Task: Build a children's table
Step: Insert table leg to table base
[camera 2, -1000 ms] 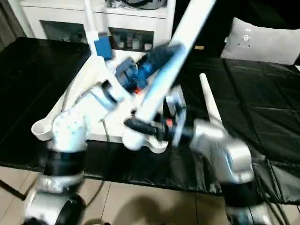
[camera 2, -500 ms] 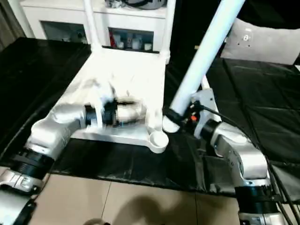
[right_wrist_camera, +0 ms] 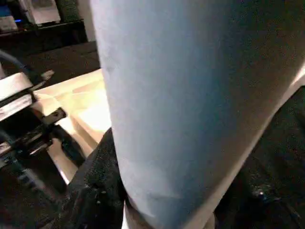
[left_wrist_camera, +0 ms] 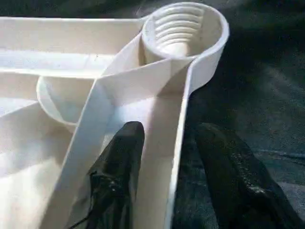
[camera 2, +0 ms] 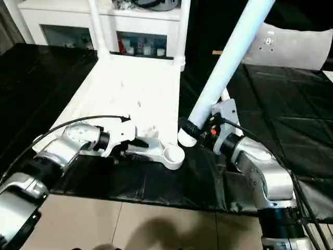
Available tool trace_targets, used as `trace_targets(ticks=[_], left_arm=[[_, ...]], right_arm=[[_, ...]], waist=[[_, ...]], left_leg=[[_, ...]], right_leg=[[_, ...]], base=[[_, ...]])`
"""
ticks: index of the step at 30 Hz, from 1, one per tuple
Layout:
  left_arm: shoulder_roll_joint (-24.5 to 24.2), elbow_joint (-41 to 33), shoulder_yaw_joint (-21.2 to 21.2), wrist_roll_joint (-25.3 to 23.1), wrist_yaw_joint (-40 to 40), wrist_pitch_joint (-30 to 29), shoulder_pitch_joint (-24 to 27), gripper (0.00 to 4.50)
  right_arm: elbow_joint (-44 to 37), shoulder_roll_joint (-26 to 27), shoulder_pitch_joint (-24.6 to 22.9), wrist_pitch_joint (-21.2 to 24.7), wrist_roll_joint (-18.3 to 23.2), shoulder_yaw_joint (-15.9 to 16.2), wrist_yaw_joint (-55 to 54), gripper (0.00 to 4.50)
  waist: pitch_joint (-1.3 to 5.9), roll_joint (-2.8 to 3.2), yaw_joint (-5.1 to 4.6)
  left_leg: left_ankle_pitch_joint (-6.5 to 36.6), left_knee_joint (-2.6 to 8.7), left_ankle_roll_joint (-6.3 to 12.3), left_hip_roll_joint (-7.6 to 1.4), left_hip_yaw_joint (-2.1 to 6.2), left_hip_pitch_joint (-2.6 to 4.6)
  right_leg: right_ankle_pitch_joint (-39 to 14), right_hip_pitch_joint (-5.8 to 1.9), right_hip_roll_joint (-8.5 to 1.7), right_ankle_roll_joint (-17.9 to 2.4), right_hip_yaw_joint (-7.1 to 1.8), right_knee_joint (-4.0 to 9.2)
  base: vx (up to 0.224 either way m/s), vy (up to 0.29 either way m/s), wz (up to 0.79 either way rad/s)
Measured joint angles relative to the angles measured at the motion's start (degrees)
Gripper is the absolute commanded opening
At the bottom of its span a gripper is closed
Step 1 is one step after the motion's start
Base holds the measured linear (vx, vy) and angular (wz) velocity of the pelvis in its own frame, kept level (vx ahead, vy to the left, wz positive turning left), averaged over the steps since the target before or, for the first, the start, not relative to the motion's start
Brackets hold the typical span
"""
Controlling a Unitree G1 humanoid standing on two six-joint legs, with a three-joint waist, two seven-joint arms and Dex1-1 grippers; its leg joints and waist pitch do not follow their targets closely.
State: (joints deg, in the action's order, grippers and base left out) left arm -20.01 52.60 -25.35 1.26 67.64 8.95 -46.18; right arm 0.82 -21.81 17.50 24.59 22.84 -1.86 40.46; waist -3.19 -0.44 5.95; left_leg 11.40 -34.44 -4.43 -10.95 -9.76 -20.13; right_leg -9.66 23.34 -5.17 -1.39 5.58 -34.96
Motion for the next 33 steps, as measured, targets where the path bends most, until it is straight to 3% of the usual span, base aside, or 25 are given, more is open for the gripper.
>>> trace_targets(ticks=[7, 16, 19, 24, 28, 33], left_arm=[[0.30, 7.22, 0.77, -1.07, 2.10, 1.57, -1.97, 1.23], [0.61, 10.00, 2.68, -1.10, 3.72, 3.22, -2.47, 0.52], [1.18, 9.72, 3.84, -0.91, 5.87, 1.27, -2.47, 0.39], [3.30, 3.77, 5.43, 1.08, 4.67, -8.31, -0.36, 0.04], [5.93, -4.04, 7.03, 1.27, -4.24, -16.33, 3.12, 0.00], [6.02, -12.13, 7.66, 0.23, -9.26, -19.79, 7.26, 0.00]], right_arm=[[-0.03, -0.03, -0.07, 0.00, 0.07, 0.00, 0.73, 1.91], [-0.09, -0.03, 0.12, 0.85, 0.56, 0.66, 2.05, 1.91], [-0.14, -0.03, 0.37, 1.74, 0.67, 1.68, 2.58, 1.91], [-0.24, -0.03, 0.70, 2.49, 0.43, 3.84, 3.73, 1.91], [-0.22, 0.01, 1.16, 2.68, -0.12, 4.70, 3.75, 1.91], [-0.13, 0.00, 1.90, 2.71, -0.58, 4.97, 3.73, 1.91]], waist=[[0.01, 0.04, 0.00], [0.01, 0.04, 0.47], [0.01, 0.04, 0.36], [0.02, 0.05, 0.07], [0.12, 0.22, -0.92], [0.17, 0.28, -1.49]], left_leg=[[0.00, 0.00, 0.00, -0.01, 0.00, 0.00], [0.00, 0.00, 0.00, -0.01, 0.00, 0.05], [0.01, 0.00, 0.01, 0.00, -0.02, 0.03], [0.03, 0.05, 0.03, -0.01, -0.10, -0.01], [0.02, 0.04, 0.03, 0.00, -0.15, 0.04], [0.00, 0.11, 0.02, -0.03, -0.13, 0.11]], right_leg=[[0.02, -0.01, 0.00, -0.03, 0.00, 0.00], [0.02, -0.02, 0.00, -0.04, 0.00, 0.00], [0.02, -0.02, -0.01, -0.04, -0.02, 0.01], [0.00, -0.02, -0.02, -0.06, -0.06, 0.01], [-0.02, -0.05, -0.03, -0.02, -0.09, 0.00], [-0.18, -0.06, 0.02, 0.26, -0.08, -0.03]], base=[[0.000, 0.000, 0.00], [0.000, 0.000, 0.00], [0.000, 0.000, 0.00], [0.000, 0.000, 0.00], [0.000, 0.000, 0.00], [0.000, 0.000, 0.00]])
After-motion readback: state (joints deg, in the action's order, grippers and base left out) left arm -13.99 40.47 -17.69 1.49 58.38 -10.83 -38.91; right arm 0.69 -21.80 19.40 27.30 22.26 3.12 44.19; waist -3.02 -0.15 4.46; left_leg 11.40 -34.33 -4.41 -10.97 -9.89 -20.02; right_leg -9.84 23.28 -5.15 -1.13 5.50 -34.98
